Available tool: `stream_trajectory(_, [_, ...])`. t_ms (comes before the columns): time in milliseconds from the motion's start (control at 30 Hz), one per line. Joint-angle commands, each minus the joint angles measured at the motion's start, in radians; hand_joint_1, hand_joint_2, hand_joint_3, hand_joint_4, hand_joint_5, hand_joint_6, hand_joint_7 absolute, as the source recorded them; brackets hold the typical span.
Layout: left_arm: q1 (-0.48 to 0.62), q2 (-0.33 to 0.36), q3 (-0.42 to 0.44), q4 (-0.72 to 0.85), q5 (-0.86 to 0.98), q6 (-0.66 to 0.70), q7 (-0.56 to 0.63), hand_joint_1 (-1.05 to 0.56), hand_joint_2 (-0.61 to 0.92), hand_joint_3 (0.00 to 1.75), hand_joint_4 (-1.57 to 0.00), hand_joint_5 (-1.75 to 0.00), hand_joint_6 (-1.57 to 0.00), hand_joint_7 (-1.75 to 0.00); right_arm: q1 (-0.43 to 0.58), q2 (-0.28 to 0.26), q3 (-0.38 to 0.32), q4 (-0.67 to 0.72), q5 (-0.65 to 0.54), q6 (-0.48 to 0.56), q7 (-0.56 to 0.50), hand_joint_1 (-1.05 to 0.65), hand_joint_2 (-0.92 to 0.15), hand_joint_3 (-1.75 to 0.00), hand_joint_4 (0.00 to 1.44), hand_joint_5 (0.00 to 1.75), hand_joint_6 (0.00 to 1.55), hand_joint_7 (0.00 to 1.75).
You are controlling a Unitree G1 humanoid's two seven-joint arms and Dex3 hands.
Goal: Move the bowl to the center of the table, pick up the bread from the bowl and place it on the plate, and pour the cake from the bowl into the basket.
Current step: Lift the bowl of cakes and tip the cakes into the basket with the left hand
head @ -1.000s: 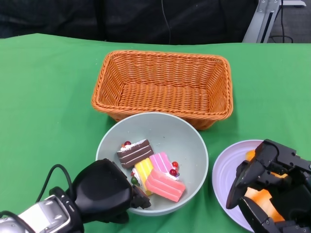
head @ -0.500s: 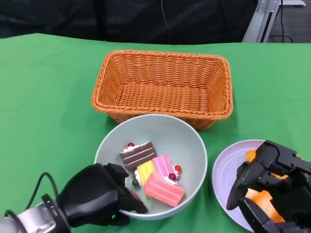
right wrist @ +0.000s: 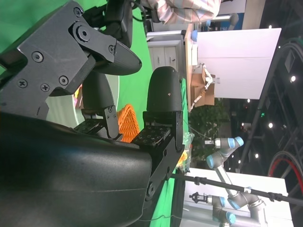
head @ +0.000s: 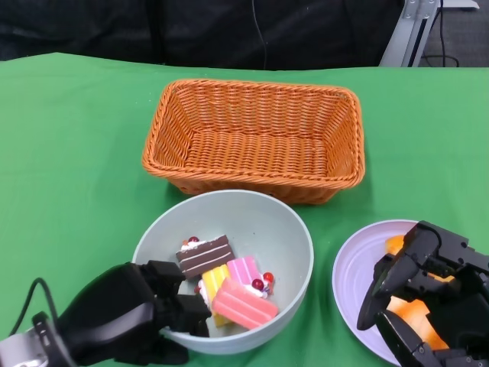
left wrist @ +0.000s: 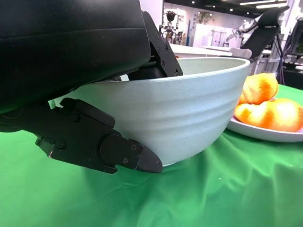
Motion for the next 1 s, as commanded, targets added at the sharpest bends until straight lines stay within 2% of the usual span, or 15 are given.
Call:
stream_trajectory(33, [0.036,0.043,0.051,-0.070,-0.072,-0.032,-0.008,-0.25,0.92,0.17,-0.81,-1.42,-0.85,-0.94,0.005,0.001,-0.002,0.005,-0.005,-0.016,-0.008,-0.16,-0.37,-1.14,0.73,1.50,0.64,1.33])
stream_trajectory(333, [0.121,0.089,0.148,-0.218,-0.200,-0.070,-0.125,-0.24,0.92,0.16,-0.84,-1.36,-0.88,-0.90,0.001,0.003,-0.001,0.011,-0.010,-0.022,-0.016,-0.14,-0.38,-1.13,0.73,1.50,0.64,1.33])
stream_trajectory(533, [0.155,0.070,0.214,-0.276,-0.279,-0.094,-0.183,-0.27,0.92,0.25,-0.82,-1.34,-0.88,-0.90,-0.002,0.006,0.001,0.017,-0.004,-0.022,-0.020,-0.13,-0.38,-1.13,0.73,1.50,0.64,1.33])
stream_trajectory(633, [0.152,0.049,0.226,-0.314,-0.390,-0.093,-0.242,-0.29,0.91,0.36,-0.83,-1.30,-0.85,-1.01,-0.005,0.003,0.003,0.025,-0.017,-0.030,-0.020,-0.13,-0.38,-1.13,0.73,1.50,0.64,1.34])
stream_trajectory(733, [0.147,0.024,0.233,-0.346,-0.471,-0.071,-0.307,-0.29,0.92,0.39,-0.84,-1.26,-0.80,-1.12,-0.006,0.000,0.006,0.027,-0.024,-0.031,-0.019,-0.14,-0.39,-1.13,0.72,1.51,0.64,1.35])
stream_trajectory(867, [0.128,-0.028,0.241,-0.370,-0.544,-0.030,-0.383,-0.24,0.92,0.42,-0.82,-1.37,-0.77,-1.21,0.001,0.003,0.013,0.022,-0.022,-0.020,-0.022,-0.12,-0.40,-1.12,0.73,1.52,0.64,1.35])
stream_trajectory(1000, [0.079,-0.077,0.250,-0.348,-0.570,-0.018,-0.436,-0.22,0.92,0.42,-0.75,-1.57,-0.73,-1.29,0.003,0.002,0.022,0.031,-0.014,-0.025,-0.012,-0.10,-0.40,-1.13,0.73,1.52,0.64,1.36])
